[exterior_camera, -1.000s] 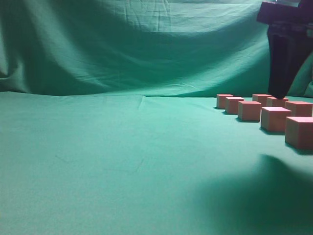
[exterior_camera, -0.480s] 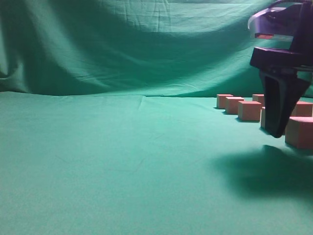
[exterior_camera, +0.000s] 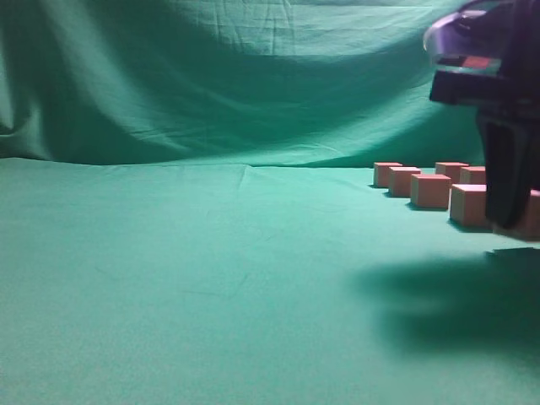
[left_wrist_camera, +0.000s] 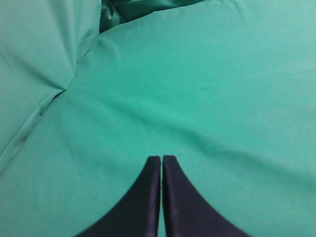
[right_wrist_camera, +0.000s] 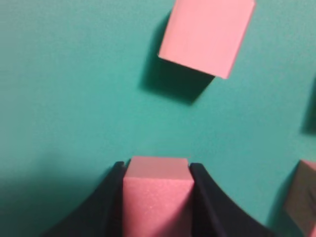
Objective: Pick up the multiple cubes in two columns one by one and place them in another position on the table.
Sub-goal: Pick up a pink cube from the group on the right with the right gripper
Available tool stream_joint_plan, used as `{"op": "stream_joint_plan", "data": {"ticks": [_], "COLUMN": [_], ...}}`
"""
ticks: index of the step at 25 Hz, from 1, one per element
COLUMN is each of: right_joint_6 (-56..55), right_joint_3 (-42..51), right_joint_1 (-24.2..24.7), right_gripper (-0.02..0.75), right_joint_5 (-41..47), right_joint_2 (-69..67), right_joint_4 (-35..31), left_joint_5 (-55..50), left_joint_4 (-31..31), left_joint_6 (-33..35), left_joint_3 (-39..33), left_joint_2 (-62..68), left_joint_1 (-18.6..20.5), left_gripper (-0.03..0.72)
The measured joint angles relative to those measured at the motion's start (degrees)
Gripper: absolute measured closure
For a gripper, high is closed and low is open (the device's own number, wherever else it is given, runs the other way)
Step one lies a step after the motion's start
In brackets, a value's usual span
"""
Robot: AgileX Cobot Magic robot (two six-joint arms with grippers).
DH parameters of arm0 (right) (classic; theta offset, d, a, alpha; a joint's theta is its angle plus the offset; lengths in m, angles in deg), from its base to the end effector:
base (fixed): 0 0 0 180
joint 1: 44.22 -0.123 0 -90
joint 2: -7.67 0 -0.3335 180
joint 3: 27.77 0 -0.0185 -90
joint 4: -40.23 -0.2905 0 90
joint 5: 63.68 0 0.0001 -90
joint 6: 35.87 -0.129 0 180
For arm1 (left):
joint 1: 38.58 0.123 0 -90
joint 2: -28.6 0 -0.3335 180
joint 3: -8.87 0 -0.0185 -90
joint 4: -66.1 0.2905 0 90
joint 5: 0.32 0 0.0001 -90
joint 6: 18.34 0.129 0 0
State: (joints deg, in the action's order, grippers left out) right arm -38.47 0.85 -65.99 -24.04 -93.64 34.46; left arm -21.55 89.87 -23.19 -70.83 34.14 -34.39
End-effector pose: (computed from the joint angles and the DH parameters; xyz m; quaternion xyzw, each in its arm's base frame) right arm 0.2974 0.1277 0.1512 -0.1304 0.9867 0.0539 0.0812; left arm 0.0778 0.0246 0.1650 0.0470 0.7901 0.1713 0.5867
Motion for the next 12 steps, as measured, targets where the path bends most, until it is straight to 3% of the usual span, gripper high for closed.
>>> {"op": "stream_joint_plan", "data": {"ticks": [6,12], "right_joint_6": [3.49,15.14], "right_joint_3": [-13.40,-26.61], "right_joint_1": [-0.49,-3.45], "right_gripper": [0.491,0.491], "right_joint_5": [15.14,17.52], "right_joint_2": [-0.10,-1.42], "right_joint_4": [-1.32,-1.57], "left_joint_5": [0.00,0.00], "left_joint_4": [0.00,0.00], "left_joint_6": [0.00,0.00], "left_joint_3": [0.00,0.00], "left_joint_2": [0.00,0.00], "left_joint_1": [0.00,0.00], "left_gripper": [0.688,0.688]}}
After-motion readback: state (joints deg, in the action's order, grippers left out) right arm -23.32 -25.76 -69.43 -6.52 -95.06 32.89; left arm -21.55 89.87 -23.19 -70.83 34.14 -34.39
